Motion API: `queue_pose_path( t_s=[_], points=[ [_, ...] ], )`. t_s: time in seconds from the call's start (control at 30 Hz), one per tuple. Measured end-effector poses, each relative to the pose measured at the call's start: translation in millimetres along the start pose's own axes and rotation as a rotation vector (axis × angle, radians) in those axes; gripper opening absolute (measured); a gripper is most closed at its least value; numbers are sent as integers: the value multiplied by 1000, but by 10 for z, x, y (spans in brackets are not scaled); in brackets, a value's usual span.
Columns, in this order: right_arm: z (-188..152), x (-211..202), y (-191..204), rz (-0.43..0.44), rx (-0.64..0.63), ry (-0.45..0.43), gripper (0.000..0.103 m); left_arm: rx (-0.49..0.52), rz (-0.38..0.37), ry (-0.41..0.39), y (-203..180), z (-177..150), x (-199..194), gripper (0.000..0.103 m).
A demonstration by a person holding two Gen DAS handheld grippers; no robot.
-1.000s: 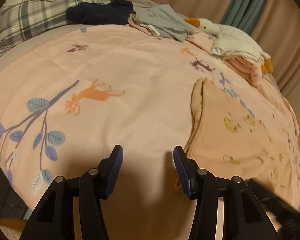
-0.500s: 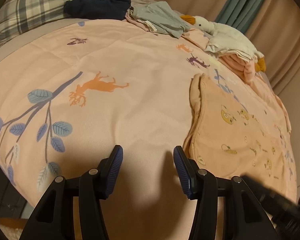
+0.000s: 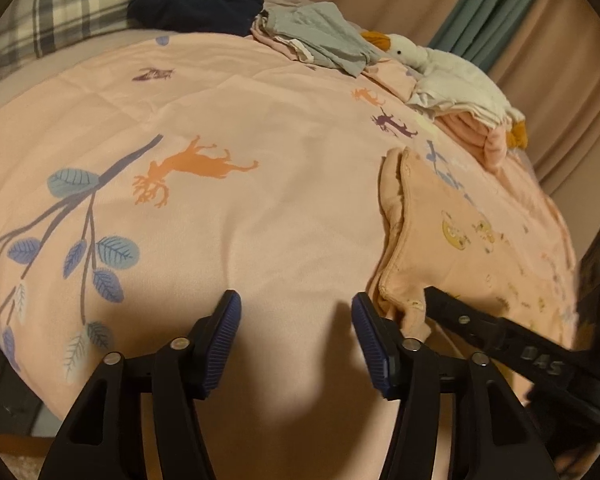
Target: Fold small clothes
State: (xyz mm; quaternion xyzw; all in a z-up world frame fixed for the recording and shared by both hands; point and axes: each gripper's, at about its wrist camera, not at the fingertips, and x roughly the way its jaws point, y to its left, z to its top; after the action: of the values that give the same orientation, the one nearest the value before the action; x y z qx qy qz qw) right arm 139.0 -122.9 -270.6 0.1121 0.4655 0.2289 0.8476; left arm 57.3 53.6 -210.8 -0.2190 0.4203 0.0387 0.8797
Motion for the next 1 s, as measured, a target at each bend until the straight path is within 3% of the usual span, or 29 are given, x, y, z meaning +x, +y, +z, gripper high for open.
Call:
queue_pose_path(
  t_s=[0.13, 0.27, 0.43, 0.57, 0.73, 0.83, 0.9, 1.0],
  points=[
    [-1, -289, 48, 69, -16, -21, 20, 16, 48, 3, -77, -18, -3, 59],
    [44, -416, 2, 12, -32, -66, 21, 33, 69, 8, -110, -34, -31, 59],
    [51, -288, -289, -9, 99, -1, 21, 47, 60, 35, -189, -75, -97, 59],
    [46, -391, -443, 14, 160, 4, 21, 9, -58, 105, -268, -100, -186, 59],
    [69, -712, -646, -52, 218, -87, 36, 61, -317, 214, -537, -249, -261, 59],
    [66, -852, -794, -62, 268, -113, 36, 55, -421, 296, -674, -288, -176, 59],
    [67, -931, -879, -50, 293, -129, 37, 18, -452, 328, -702, -283, -84, 59],
    [51, -1051, -981, -52, 322, -153, 37, -26, -346, 276, -661, -228, 73, 59]
  ],
)
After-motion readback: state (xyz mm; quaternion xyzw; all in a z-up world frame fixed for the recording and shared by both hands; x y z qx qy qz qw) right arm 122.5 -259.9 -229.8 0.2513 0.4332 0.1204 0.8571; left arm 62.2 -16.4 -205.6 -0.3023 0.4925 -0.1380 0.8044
